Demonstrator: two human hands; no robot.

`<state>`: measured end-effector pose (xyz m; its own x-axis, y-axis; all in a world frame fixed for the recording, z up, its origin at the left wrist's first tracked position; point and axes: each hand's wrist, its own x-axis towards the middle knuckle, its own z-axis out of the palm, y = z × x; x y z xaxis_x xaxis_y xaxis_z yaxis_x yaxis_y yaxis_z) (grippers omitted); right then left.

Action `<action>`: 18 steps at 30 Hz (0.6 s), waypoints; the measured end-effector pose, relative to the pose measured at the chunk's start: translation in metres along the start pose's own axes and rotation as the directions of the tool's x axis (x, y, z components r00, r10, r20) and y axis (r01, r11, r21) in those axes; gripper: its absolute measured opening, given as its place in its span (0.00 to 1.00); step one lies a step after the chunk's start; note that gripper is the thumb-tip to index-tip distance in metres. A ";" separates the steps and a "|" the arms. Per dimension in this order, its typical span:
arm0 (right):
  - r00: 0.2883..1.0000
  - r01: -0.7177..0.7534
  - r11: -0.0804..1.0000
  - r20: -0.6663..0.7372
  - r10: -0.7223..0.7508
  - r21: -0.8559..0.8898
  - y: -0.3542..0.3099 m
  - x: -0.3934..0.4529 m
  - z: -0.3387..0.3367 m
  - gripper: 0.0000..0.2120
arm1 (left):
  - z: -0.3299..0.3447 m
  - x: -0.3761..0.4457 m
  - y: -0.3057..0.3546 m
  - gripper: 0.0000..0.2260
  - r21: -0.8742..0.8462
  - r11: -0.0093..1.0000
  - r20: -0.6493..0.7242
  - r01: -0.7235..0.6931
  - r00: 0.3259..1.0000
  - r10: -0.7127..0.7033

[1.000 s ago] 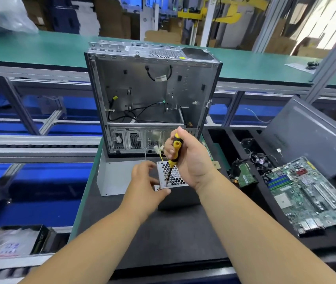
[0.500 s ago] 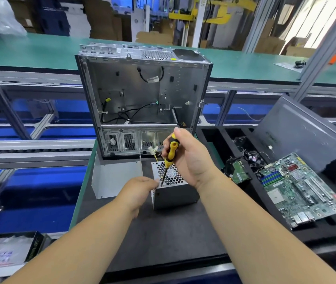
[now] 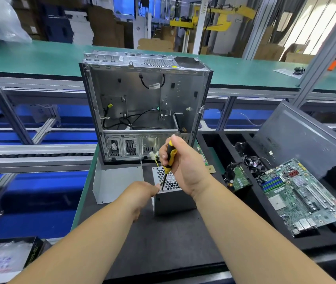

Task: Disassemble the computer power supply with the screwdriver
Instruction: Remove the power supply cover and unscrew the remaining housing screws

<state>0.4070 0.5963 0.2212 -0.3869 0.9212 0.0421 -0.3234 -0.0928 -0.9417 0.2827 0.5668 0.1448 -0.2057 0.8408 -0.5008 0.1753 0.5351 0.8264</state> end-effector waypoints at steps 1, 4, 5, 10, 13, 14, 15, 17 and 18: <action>1.000 -0.001 1.000 -0.001 0.001 -0.031 0.000 0.000 0.000 0.11 | 0.001 0.000 0.000 0.18 -0.007 1.000 0.000 0.002 1.000 -0.002; 1.000 -0.004 0.998 -0.017 0.002 -0.070 -0.002 0.000 0.002 0.11 | 0.001 0.000 -0.001 0.18 -0.027 1.000 0.000 0.000 1.000 0.000; 0.999 -0.006 0.996 -0.033 0.003 -0.088 -0.003 0.001 0.003 0.11 | 0.001 0.000 -0.001 0.18 -0.031 1.000 0.003 -0.002 1.000 0.002; 0.998 0.000 0.999 -0.059 -0.002 -0.033 -0.003 0.002 0.005 0.16 | -0.001 0.000 0.001 0.18 -0.018 1.000 0.016 0.020 1.000 -0.020; 0.999 0.020 1.000 -0.025 -0.020 0.013 0.003 0.003 0.007 0.19 | -0.003 -0.001 0.000 0.19 0.013 0.999 0.032 0.042 0.999 -0.042; 1.000 0.024 1.000 -0.013 -0.024 0.018 0.005 0.003 0.007 0.19 | -0.004 -0.001 0.000 0.20 0.028 0.999 0.036 0.045 0.998 -0.046; 1.000 0.031 0.999 -0.004 -0.031 0.020 0.006 0.004 0.007 0.18 | -0.004 -0.001 0.000 0.21 0.041 0.998 0.038 0.047 0.998 -0.049; 0.999 0.042 0.999 -0.008 -0.042 0.000 0.007 0.005 0.005 0.14 | -0.004 0.000 0.000 0.21 0.060 0.997 0.043 0.053 0.998 -0.055; 0.999 0.044 0.999 -0.021 -0.045 -0.019 0.007 0.006 0.004 0.12 | -0.004 0.000 0.000 0.21 0.068 0.996 0.041 0.053 0.998 -0.056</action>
<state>0.3987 0.5991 0.2159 -0.3537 0.9322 0.0772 -0.3237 -0.0446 -0.9451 0.2787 0.5664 0.1454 -0.1755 0.8121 -0.5565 0.2291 0.5834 0.7792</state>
